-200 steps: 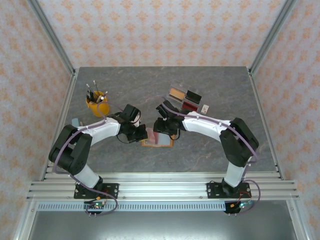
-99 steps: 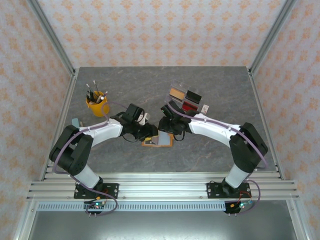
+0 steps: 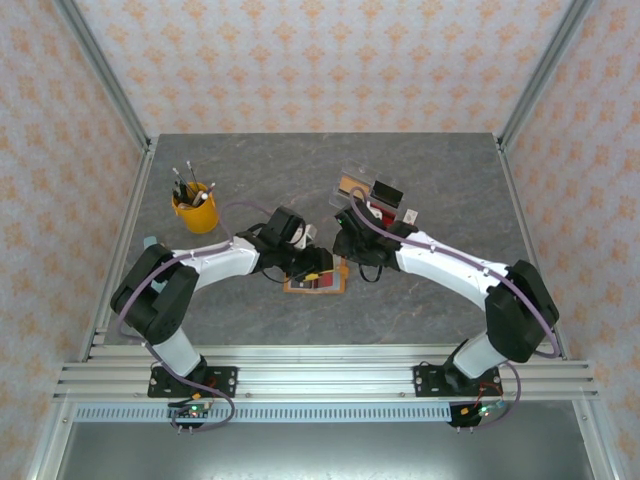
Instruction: Take the credit cards out of the card holder
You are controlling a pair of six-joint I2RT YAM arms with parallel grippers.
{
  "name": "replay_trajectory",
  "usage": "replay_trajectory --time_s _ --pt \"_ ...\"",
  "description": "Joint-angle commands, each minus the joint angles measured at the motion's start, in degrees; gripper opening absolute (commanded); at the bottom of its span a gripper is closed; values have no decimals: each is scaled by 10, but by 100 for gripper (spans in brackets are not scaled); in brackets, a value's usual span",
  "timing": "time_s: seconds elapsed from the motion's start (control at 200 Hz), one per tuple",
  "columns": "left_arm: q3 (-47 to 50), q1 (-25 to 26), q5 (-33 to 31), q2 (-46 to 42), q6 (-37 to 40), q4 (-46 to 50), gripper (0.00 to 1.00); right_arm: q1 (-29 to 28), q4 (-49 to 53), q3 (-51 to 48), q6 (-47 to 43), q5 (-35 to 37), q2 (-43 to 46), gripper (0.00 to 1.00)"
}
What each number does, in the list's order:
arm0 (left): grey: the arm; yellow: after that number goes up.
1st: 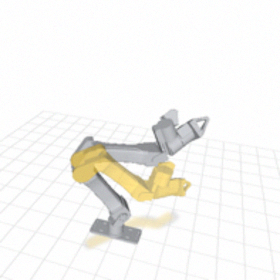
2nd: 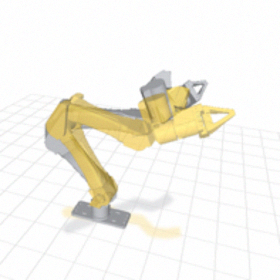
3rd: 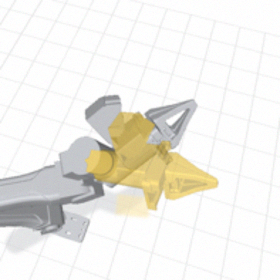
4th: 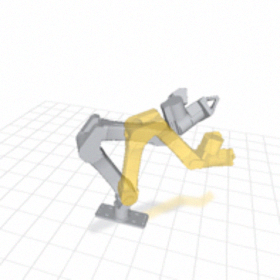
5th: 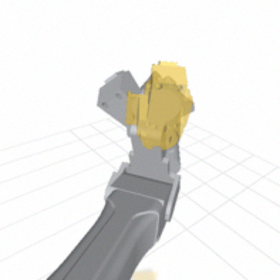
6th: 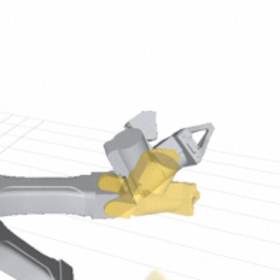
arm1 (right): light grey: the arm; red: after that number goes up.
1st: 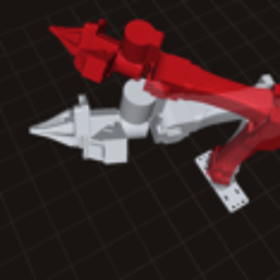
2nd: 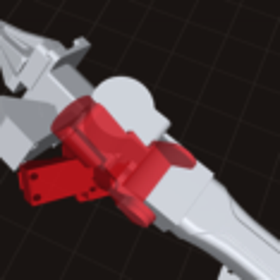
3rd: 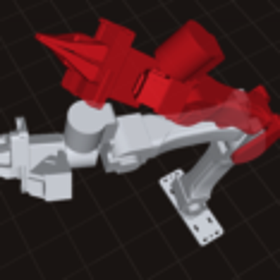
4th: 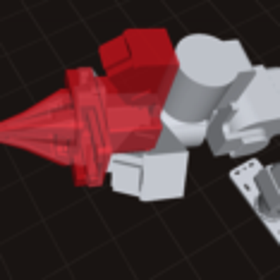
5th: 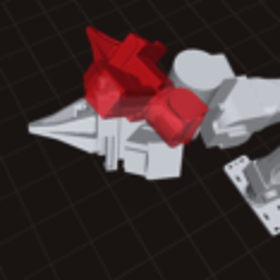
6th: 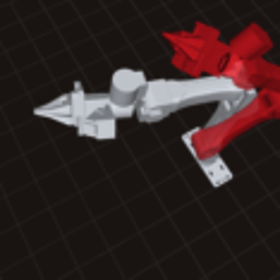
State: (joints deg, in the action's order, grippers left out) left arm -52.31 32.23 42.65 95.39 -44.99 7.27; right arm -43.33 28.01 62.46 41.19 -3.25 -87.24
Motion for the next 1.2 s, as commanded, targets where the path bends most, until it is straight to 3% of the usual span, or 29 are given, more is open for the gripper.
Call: replay_trajectory --time_s 0.0,0.305,0.746,1.196 --pt "-12 -5 -23 -13 7 27 46 -2 5 4 -16 -7 1 38" --pt "40 -80 -61 -60 -11 46 33 -36 27 71 -23 -32 -111 25" --pt "7 -41 -50 -6 -30 43 24 -20 29 56 12 -54 -185 23" --pt "6 -35 -43 49 -31 19 24 -10 19 36 10 -64 -215 21"
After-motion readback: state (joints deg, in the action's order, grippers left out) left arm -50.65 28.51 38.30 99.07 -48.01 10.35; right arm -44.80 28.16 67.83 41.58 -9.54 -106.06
